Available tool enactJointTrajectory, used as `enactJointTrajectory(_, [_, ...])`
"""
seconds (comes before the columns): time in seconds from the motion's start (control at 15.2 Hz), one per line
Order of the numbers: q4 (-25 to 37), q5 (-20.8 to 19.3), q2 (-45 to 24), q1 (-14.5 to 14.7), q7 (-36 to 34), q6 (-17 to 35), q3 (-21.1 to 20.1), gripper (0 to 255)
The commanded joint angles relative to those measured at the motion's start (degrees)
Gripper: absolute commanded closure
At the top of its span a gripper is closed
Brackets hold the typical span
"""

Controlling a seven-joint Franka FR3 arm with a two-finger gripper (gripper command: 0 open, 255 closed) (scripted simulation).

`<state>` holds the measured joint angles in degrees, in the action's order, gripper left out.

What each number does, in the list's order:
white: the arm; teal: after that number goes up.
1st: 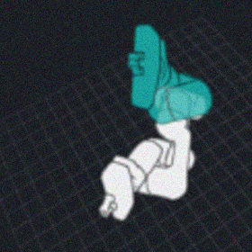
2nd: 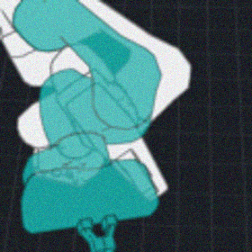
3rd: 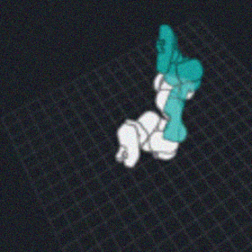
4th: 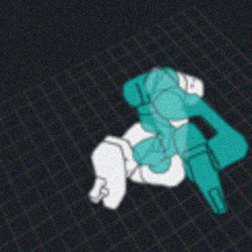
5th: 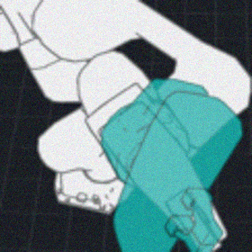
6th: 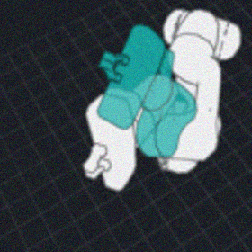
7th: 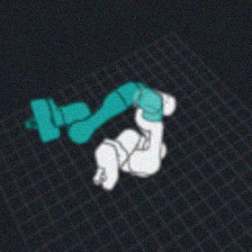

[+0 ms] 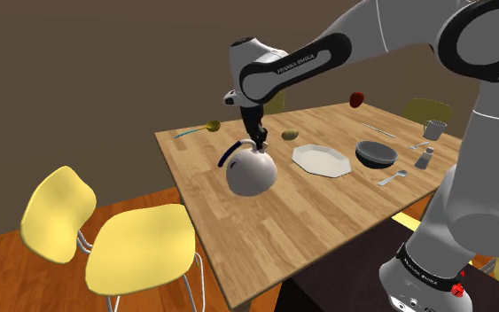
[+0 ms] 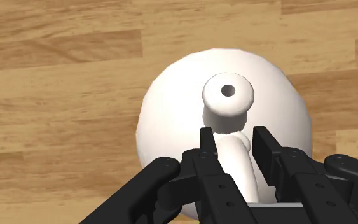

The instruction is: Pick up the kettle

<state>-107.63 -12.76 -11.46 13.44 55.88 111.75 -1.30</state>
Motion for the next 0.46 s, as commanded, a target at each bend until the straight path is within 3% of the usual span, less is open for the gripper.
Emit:
enactJointTrajectory(0.0, [0.61, 0.13, 0.81, 0.09, 0.15, -1.34, -0.08, 255])
enactJointTrajectory(0.4, [2.58, 0.38, 1.77, 0.13, 0.73, -4.22, -0.13, 255])
